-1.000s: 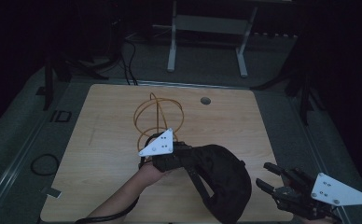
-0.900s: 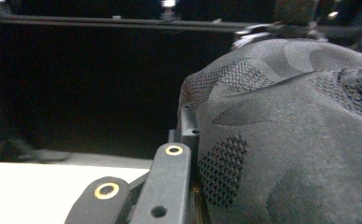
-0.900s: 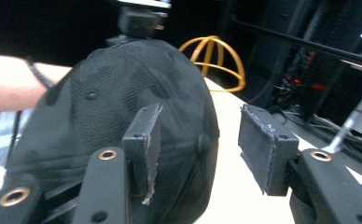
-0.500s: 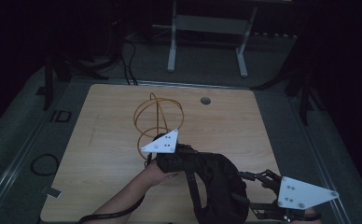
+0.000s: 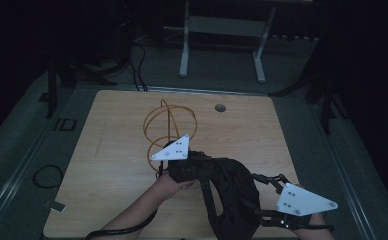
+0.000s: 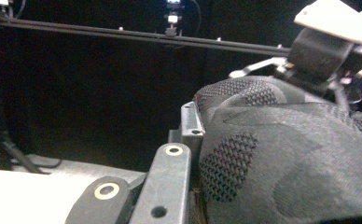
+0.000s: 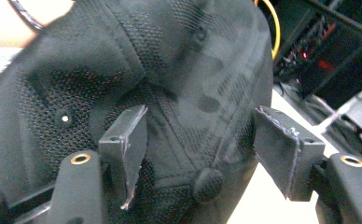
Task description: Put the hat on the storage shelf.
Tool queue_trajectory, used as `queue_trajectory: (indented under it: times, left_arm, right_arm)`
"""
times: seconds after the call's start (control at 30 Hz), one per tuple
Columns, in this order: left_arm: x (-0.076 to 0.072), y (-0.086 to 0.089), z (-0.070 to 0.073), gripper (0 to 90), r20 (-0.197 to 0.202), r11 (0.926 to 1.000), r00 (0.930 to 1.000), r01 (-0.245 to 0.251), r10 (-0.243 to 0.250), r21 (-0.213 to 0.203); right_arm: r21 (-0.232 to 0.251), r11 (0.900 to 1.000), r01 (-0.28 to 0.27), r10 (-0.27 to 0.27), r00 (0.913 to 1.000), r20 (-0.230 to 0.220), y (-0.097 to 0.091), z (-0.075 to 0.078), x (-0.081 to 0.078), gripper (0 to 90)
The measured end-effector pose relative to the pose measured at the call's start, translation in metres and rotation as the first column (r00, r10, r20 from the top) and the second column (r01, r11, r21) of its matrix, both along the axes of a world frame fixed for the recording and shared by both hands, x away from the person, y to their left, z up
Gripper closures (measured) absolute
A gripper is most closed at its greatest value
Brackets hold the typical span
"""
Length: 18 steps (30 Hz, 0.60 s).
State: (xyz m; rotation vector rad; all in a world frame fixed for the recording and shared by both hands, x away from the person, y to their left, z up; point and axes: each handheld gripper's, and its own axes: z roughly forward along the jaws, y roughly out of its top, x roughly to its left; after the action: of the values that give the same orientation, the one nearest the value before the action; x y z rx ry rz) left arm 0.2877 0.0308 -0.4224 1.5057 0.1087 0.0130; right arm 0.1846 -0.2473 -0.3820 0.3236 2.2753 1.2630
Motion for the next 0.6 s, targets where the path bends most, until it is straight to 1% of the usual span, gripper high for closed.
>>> queue_trajectory:
  times: [0.07,0.1,0.13,0.17,0.23,0.3,0.33,0.37,0.4,0.43,0.57,0.6]
  left_arm:
    - [-0.0002,-0.0007,0.0001,89.0,0.003,0.9999,1.0,-0.007,0.007,0.008]
    - [0.0,-0.0004,-0.0004,89.0,-0.002,0.9999,0.9999,-0.012,0.012,0.002]
    - [0.0006,-0.0001,-0.0007,89.0,-0.009,0.9998,0.9998,-0.018,0.018,0.002]
    - [0.0012,0.0002,-0.0006,89.0,-0.011,0.9998,0.9997,-0.021,0.021,0.004]
    - [0.0025,0.0009,-0.0013,89.0,-0.023,0.9998,0.9995,-0.022,0.022,-0.001]
    - [0.0025,0.0015,-0.0013,89.0,-0.021,0.9996,0.9994,-0.027,0.027,0.0]
    - [0.0022,0.0014,-0.0013,89.0,-0.02,0.9997,0.9995,-0.026,0.026,-0.001]
    - [0.0015,0.0012,-0.001,88.9,-0.016,0.9996,0.9995,-0.027,0.027,0.0]
    - [0.0012,0.0012,-0.0009,88.9,-0.013,0.9996,0.9995,-0.027,0.027,0.0]
    - [0.0011,0.0013,-0.0008,88.9,-0.012,0.9996,0.9995,-0.029,0.029,0.001]
    - [0.0021,0.0022,-0.0009,88.8,-0.015,0.9993,0.9992,-0.038,0.038,0.002]
    - [0.0021,0.0034,-0.0004,88.8,-0.007,0.9987,0.9987,-0.051,0.051,0.005]
  right_arm:
    - [-0.005,0.9998,0.019,-0.019,0.9998,-0.002,0.0012,-0.0017,0.002,45.6]
    - [-0.002,0.9994,0.035,-0.035,0.9994,0.004,0.0014,-0.0016,0.0025,50.5]
    - [0.01,0.9993,0.037,-0.038,0.9993,0.008,0.0006,-0.0011,0.0027,57.3]
    - [0.019,0.999,0.04,-0.041,0.9989,0.023,-0.0001,-0.0006,0.0022,64.1]
    - [0.04,0.9975,0.059,-0.06,0.9975,0.037,-0.0012,0.0013,0.0014,76.3]
    - [0.051,0.9965,0.067,-0.069,0.9965,0.047,-0.0019,0.0028,0.0007,84.8]
    - [0.051,0.9958,0.076,-0.078,0.9958,0.048,-0.002,0.0033,0.0007,87.5]
    - [0.05,0.9956,0.079,-0.082,0.9952,0.053,-0.0022,0.0036,0.0005,88.0]
    - [0.05,0.9955,0.081,-0.083,0.9954,0.046,-0.0024,0.0038,0.0009,88.5]
    - [0.049,0.9958,0.077,-0.079,0.996,0.041,-0.0026,0.004,0.0013,88.7]
    - [0.048,0.9957,0.079,-0.081,0.9956,0.046,-0.0019,0.0044,0.0003,89.1]
    - [0.06,0.9941,0.09,-0.093,0.9945,0.048,-0.0019,0.005,-0.0002,89.2]
